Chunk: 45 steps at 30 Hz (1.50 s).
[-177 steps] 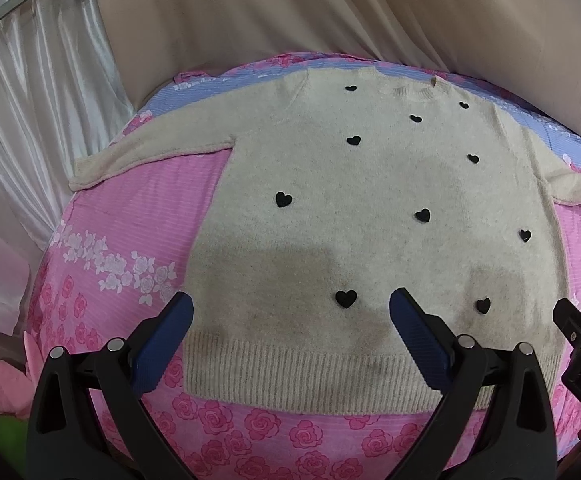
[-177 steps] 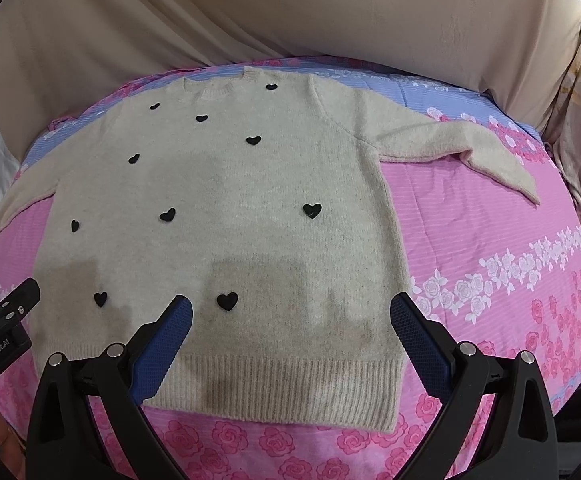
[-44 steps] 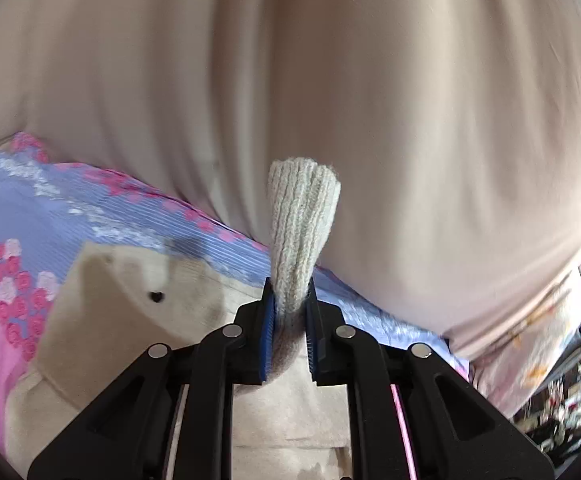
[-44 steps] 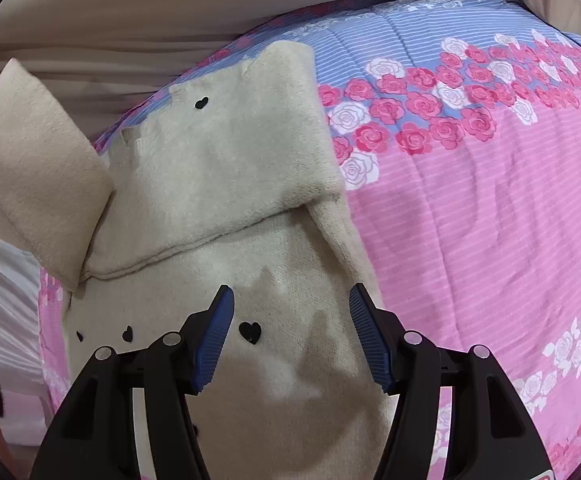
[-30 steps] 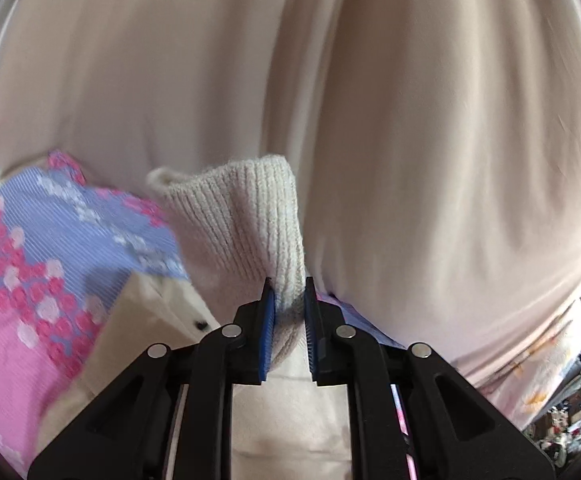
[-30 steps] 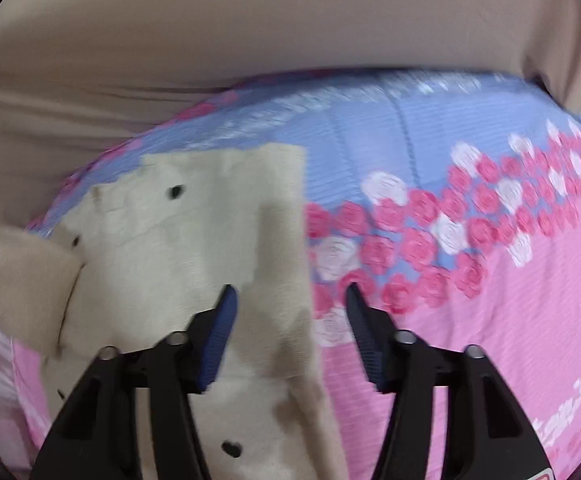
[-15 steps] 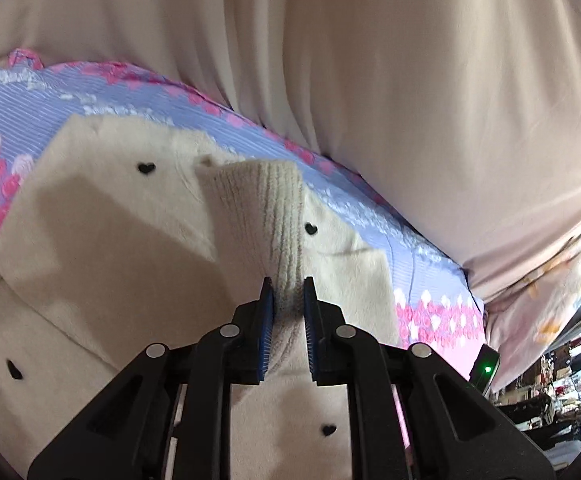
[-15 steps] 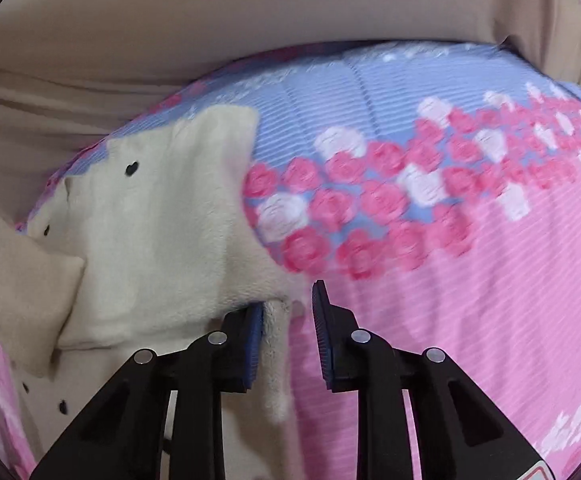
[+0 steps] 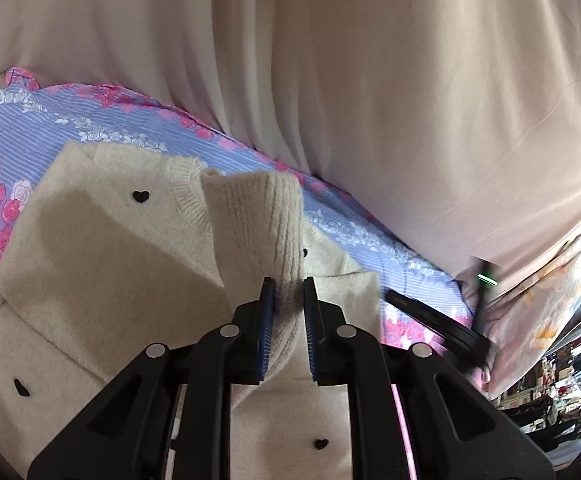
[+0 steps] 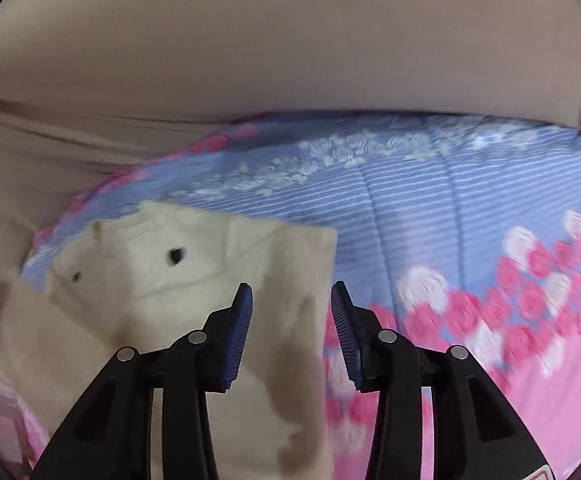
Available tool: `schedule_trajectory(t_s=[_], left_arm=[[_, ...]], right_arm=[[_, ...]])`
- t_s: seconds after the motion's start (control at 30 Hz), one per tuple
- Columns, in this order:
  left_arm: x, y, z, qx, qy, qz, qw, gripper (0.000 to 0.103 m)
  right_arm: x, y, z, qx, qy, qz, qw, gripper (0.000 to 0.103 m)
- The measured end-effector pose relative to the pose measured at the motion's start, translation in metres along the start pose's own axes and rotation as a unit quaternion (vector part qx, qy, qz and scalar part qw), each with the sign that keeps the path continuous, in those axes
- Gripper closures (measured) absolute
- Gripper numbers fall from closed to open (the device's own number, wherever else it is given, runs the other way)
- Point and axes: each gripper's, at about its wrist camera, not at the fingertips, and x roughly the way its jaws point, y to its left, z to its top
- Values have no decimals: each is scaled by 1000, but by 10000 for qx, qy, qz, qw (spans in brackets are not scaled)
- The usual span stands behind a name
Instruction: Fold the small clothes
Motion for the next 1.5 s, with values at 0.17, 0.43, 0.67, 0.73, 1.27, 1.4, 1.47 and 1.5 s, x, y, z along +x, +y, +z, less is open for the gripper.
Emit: schedule_trajectory(t_s=[0.17,0.43,0.67,0.73,1.27,1.4,1.47,1.5], left_arm=[[-15,-8,3,269,-176,-136,9994,90],[18,-27,-11,352,181,-538,9978,82],[-2,24,-52,-75,336,40,9994,75],[-21,46,-62,-204,346,336,9986,73],[-79,143,-82,-1285,10,662,9895,63],[-72,150,-72,-1611,-75,425,9860,63],[-66,154,-66,-1716,-110,334,9845,62],[-62,154,-64,-1725,-110,363,9843,62]], right_arm=[[12,36,10,-203,-158,393,9989,94],[-22,17,-3,189,-253,147,9994,65],[-19,102,-54,-47,596,1418,9881,21],[-3,146,-68,-449,702,1227,9889,22],[30,163,-38,441,843,1467,9846,89],[-55,139,-18,150,-527,1471,9876,93],[-65,106,-28,75,-924,859,9920,93],[-55,89,-37,93,-929,567,9940,91]])
